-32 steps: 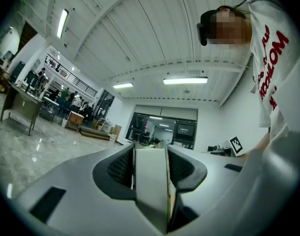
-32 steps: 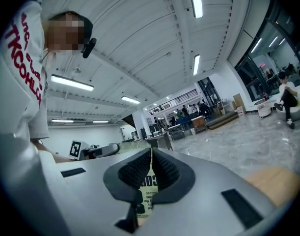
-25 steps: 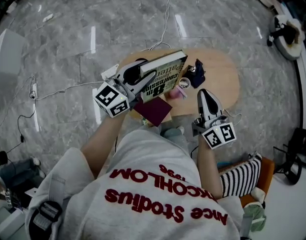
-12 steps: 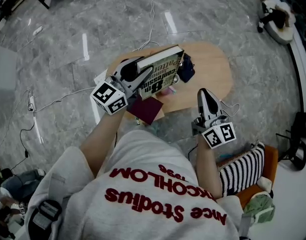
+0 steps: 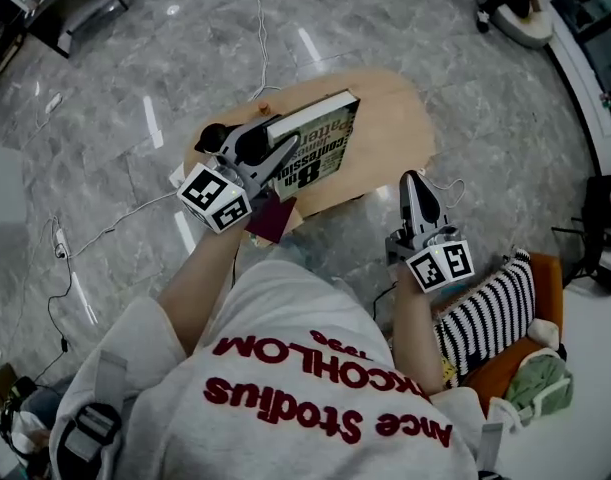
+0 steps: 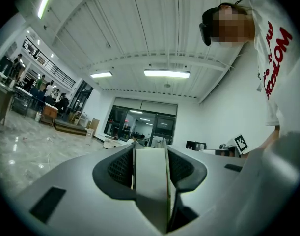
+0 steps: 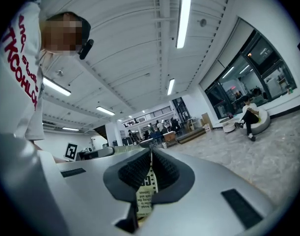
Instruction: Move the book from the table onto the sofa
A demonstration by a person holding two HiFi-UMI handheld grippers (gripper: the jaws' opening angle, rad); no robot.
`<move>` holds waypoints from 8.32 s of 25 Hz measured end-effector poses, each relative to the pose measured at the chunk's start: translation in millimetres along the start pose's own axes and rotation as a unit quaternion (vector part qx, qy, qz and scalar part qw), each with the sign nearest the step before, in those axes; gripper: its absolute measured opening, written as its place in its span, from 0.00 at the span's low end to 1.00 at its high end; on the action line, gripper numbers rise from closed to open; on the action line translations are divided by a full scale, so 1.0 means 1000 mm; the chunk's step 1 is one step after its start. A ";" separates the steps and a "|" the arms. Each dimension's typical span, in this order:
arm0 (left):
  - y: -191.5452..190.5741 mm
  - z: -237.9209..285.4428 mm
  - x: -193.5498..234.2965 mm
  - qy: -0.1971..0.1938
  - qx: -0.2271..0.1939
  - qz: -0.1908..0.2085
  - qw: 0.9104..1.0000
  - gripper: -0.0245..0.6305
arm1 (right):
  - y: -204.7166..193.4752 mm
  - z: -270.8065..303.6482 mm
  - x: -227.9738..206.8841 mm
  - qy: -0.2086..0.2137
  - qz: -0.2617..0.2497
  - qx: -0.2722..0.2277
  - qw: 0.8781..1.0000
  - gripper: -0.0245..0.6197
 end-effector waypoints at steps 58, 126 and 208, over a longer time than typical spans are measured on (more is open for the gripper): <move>0.036 0.238 -0.472 -0.480 -0.029 0.000 0.877 0.31 | 0.054 -0.551 0.042 -0.488 -0.074 -0.336 0.802 0.08; -0.020 0.252 -0.969 -0.856 0.034 -0.045 0.514 0.31 | -0.027 -0.786 0.122 -0.761 -0.013 -0.485 0.430 0.08; -0.467 0.229 -1.176 -0.875 0.306 0.151 0.343 0.37 | -0.191 -0.881 -0.130 -0.673 0.223 -0.500 0.497 0.08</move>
Point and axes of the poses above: the fingertips, and each gripper's own axes: z forward along the fingers, x to its left, y out of its top, the point moved 6 cm from there along -z, backward along the fingers, and after that the axes turned 14 degrees about z, right-handed, at the moved point
